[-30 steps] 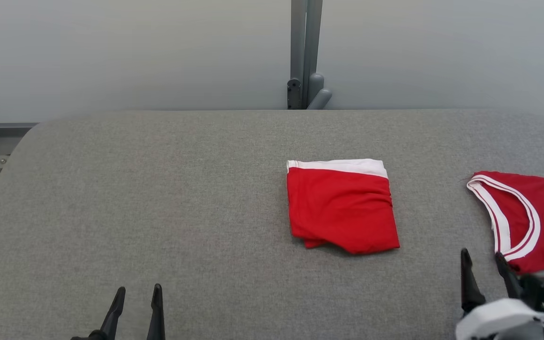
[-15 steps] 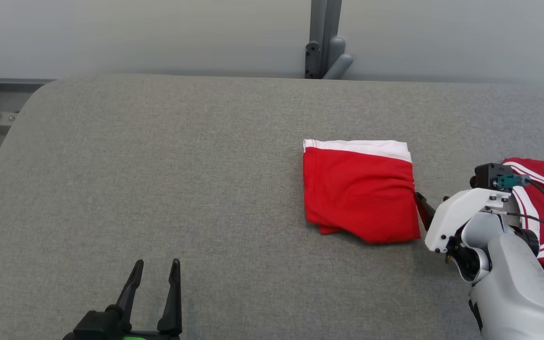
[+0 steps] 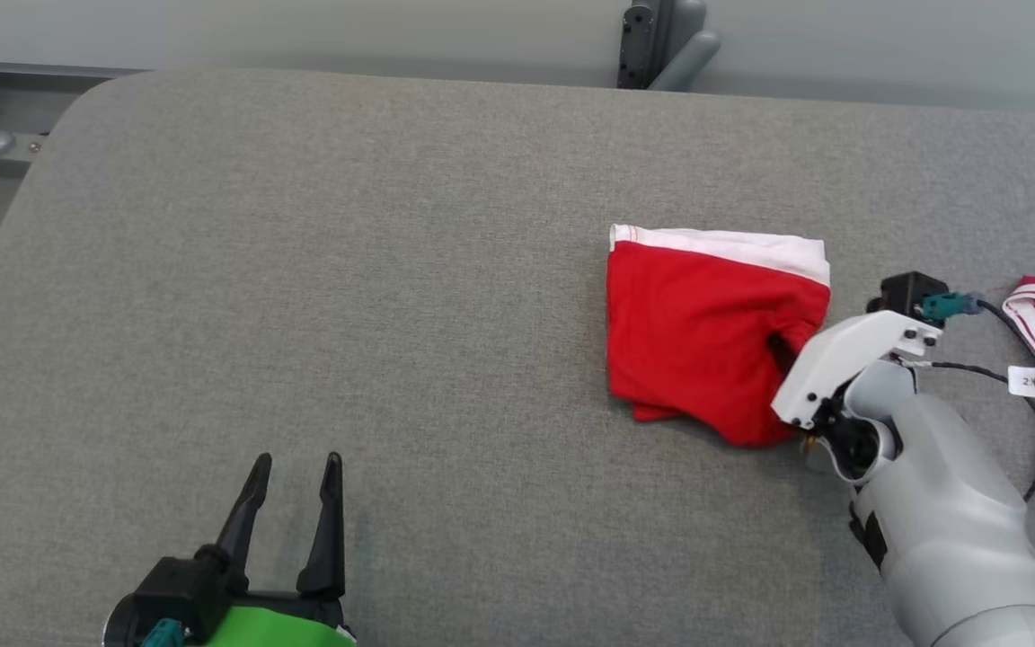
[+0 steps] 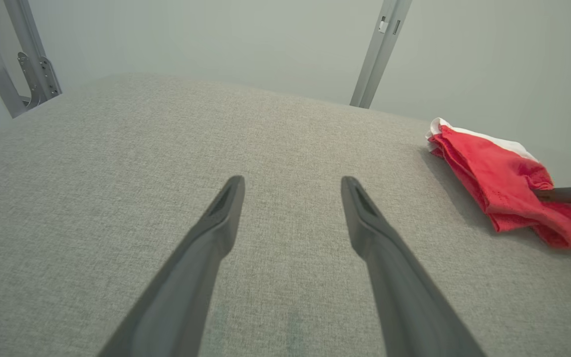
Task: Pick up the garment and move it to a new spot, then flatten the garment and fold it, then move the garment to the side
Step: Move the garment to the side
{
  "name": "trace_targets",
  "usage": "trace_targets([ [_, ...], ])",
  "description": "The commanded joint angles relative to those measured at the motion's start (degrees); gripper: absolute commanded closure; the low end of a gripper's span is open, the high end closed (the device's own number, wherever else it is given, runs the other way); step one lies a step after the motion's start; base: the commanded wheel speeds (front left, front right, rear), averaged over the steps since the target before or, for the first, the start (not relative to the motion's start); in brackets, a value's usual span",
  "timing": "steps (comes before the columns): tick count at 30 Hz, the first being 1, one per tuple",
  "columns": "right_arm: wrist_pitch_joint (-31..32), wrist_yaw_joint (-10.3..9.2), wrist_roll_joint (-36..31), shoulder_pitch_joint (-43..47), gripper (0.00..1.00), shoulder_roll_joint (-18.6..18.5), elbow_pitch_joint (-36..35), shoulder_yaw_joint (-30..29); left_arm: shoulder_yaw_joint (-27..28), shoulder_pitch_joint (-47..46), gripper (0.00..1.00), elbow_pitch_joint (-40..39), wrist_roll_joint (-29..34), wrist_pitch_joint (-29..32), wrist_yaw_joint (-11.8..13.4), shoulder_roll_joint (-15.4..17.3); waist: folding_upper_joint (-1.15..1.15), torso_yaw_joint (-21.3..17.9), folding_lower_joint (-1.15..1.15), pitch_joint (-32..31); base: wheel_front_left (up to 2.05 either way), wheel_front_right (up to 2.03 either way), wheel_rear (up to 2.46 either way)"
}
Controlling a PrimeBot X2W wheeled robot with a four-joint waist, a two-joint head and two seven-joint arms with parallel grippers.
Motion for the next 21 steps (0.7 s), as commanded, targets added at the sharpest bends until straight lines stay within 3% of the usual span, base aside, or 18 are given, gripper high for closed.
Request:
trace_targets([
  [1, -0.45, 0.01, 2.01, -0.34, 1.0, 0.26, 0.71, 2.32, 0.6, -1.01, 0.0, -0.5, -0.57, -0.14, -0.17, 0.13, 0.2, -1.99, 0.0, 1.28, 0.0, 0.0, 0.0],
  [5, -2.61, 0.01, 3.55, -2.94, 1.0, 0.05, -1.57, 8.62, 1.66, -0.7, 0.0, -1.47, -0.27, -0.14, -0.17, 0.13, 0.2, -7.21, 0.0, 2.41, 0.0, 0.0, 0.0],
  [9, 0.02, -0.03, 2.73, -5.13, 1.0, -4.21, -5.22, 11.85, 2.22, -1.3, 0.0, -2.93, 0.03, -0.14, -0.17, 0.13, 0.2, -12.33, 0.0, 3.66, 0.0, 0.0, 0.0],
  [13, 6.8, -0.01, 2.86, -6.99, 1.0, -10.23, -11.24, 14.46, 2.18, -2.62, 0.0, -4.09, 0.51, -0.15, -0.17, 0.14, 0.2, -15.89, 0.0, 5.58, 0.0, 0.0, 0.0],
  [14, 11.13, -0.01, 2.74, -7.16, 1.0, -14.1, -14.4, 14.92, 1.8, -3.27, 0.0, -4.55, 0.49, -0.14, -0.18, 0.26, 0.2, -16.73, 0.0, 6.58, 0.0, 0.0, 0.0],
  [21, 27.45, -0.01, 2.91, -4.84, 1.0, -25.15, -26.11, 11.55, 1.41, -5.05, 0.0, -5.66, -0.04, -0.14, -0.17, 1.61, 0.2, -16.63, 0.0, 10.15, 0.0, 0.0, 0.0],
])
